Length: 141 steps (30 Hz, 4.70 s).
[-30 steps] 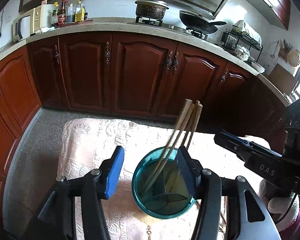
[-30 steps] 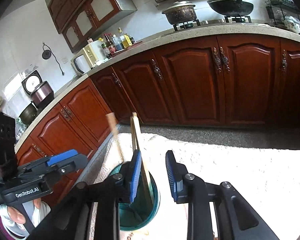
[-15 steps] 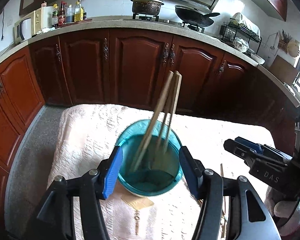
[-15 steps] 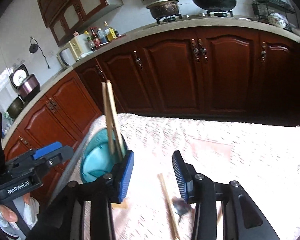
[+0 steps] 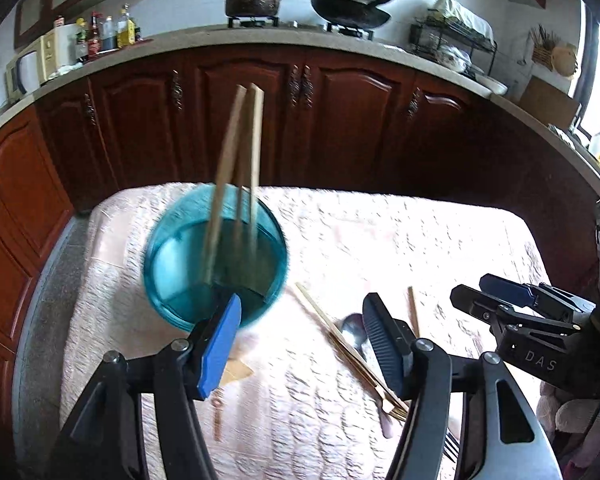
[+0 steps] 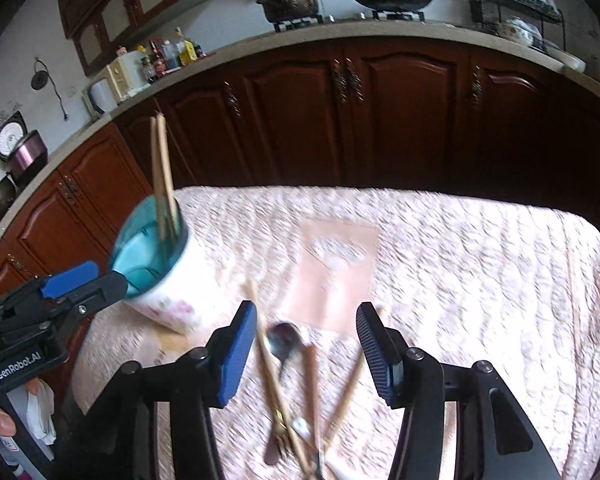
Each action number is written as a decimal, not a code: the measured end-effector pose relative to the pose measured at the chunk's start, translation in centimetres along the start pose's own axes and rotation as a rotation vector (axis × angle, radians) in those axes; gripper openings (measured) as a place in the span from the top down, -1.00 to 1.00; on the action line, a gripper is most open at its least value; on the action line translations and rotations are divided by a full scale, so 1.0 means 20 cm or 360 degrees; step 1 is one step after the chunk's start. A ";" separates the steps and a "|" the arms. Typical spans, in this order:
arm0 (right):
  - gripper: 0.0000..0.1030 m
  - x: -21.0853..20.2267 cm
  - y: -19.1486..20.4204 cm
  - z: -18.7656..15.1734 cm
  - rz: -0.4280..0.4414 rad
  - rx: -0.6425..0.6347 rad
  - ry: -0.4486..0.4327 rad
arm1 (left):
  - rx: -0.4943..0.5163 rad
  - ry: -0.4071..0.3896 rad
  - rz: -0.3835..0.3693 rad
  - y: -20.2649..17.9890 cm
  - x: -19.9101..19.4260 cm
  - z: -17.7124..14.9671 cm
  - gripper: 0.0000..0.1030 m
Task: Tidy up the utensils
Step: 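Move both open grippers down to the remaining chopsticks beside the spoon, then close the left gripper on a chopstick while the right gripper grasps another, then lift both chopsticks upright and carry them over the cup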
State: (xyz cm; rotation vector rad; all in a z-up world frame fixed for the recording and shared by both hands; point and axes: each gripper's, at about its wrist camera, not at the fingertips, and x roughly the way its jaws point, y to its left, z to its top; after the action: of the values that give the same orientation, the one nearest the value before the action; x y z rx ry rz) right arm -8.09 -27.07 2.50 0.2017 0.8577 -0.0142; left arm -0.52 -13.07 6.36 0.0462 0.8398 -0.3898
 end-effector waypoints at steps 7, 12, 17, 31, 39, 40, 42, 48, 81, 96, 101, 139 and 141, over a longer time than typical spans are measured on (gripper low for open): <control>-0.09 0.05 -0.16 -0.12 -0.0062 0.0066 0.0103 | 0.0030 0.0068 -0.0036 -0.08 0.08 -0.06 -0.24; -0.09 0.13 -0.26 -0.19 -0.0075 0.0117 0.0193 | 0.0014 0.0135 -0.0089 -0.08 0.15 -0.12 -0.24; -0.09 0.23 -0.31 -0.23 -0.0063 0.0153 0.0262 | -0.0001 0.0224 -0.0158 -0.08 0.25 -0.20 -0.24; 0.24 0.57 -0.28 -0.18 0.0093 0.0251 0.0402 | -0.0111 0.0387 -0.0234 -0.12 0.57 -0.30 0.12; 0.76 0.63 -0.32 -0.14 0.0118 0.0279 0.0389 | -0.0219 0.0442 -0.0253 -0.11 0.73 -0.28 0.62; 0.76 0.62 -0.32 -0.14 0.0112 0.0274 0.0384 | -0.0227 0.0447 -0.0266 -0.12 0.74 -0.28 0.63; 0.77 0.58 -0.35 -0.14 0.0107 0.0274 0.0366 | -0.0247 0.0438 -0.0310 -0.10 0.73 -0.27 0.76; 0.77 0.50 -0.41 -0.16 0.0098 0.0267 0.0368 | -0.0214 0.0473 -0.0426 -0.05 0.58 -0.29 0.86; 0.82 0.40 -0.39 -0.06 0.0212 0.0265 0.0344 | 0.0009 0.0478 -0.0187 -0.09 0.62 -0.20 0.92; 0.88 -0.04 -0.24 0.15 0.0237 0.0085 0.0012 | 0.0020 0.0325 -0.0264 0.01 0.25 -0.16 0.92; 0.88 -0.09 -0.23 0.15 0.0229 0.0075 0.0004 | 0.0060 0.0441 -0.0127 -0.05 0.51 -0.25 0.67; 0.88 -0.54 0.37 0.77 0.0543 -0.0233 -0.0435 | -0.0103 -0.0425 -0.0150 0.45 -0.49 0.67 0.91; 0.88 -0.51 0.44 0.80 0.0535 -0.0261 -0.0429 | -0.0089 -0.0473 -0.0056 0.47 -0.44 0.71 0.91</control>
State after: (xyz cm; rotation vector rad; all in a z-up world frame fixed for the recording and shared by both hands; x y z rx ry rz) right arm -1.96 -22.06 21.72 0.1826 0.5454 0.3356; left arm 7.63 -4.33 21.20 -0.0772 0.5579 -0.3950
